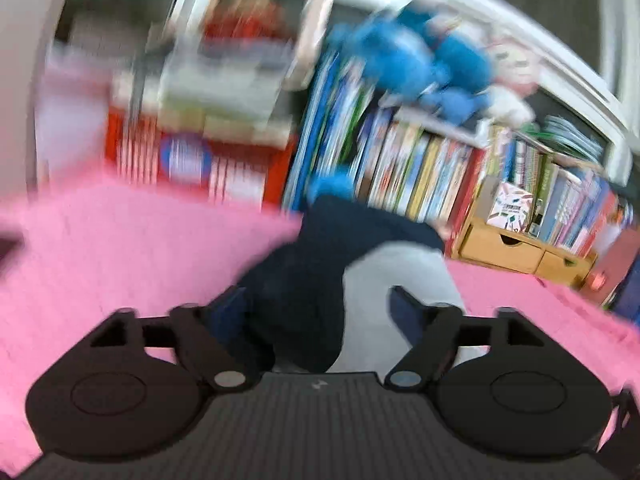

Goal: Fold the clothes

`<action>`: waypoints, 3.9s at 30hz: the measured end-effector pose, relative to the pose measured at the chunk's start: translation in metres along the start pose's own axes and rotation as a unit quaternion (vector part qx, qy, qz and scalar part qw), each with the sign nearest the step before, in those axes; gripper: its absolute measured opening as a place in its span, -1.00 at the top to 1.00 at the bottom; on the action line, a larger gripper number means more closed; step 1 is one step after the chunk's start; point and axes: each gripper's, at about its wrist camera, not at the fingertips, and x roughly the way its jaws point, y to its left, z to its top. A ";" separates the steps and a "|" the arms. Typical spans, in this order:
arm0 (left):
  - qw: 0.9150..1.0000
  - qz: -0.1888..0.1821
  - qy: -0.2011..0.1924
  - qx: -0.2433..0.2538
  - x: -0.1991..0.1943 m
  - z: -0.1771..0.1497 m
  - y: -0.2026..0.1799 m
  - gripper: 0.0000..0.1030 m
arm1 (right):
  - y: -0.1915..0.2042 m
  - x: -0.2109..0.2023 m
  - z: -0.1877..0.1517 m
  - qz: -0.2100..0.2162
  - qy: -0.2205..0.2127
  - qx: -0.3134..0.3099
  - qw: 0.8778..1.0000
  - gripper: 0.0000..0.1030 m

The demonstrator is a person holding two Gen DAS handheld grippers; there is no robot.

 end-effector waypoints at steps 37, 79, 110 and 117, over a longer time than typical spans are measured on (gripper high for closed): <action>0.977 -0.129 0.052 -0.160 -0.006 -0.031 0.046 -0.88 | -0.003 -0.003 -0.001 0.011 -0.009 0.014 1.000 -1.00; 0.984 -0.011 0.004 -0.178 0.012 -0.053 0.102 0.37 | -0.048 0.014 0.007 0.128 0.021 0.211 0.969 -0.94; 0.991 -0.092 0.094 -0.023 -0.075 -0.099 0.002 0.25 | -0.142 -0.063 -0.079 0.084 0.051 0.230 0.968 0.75; 0.992 -0.087 0.088 0.005 -0.074 -0.104 0.005 0.22 | -0.137 -0.075 -0.108 0.134 0.038 0.182 0.973 0.57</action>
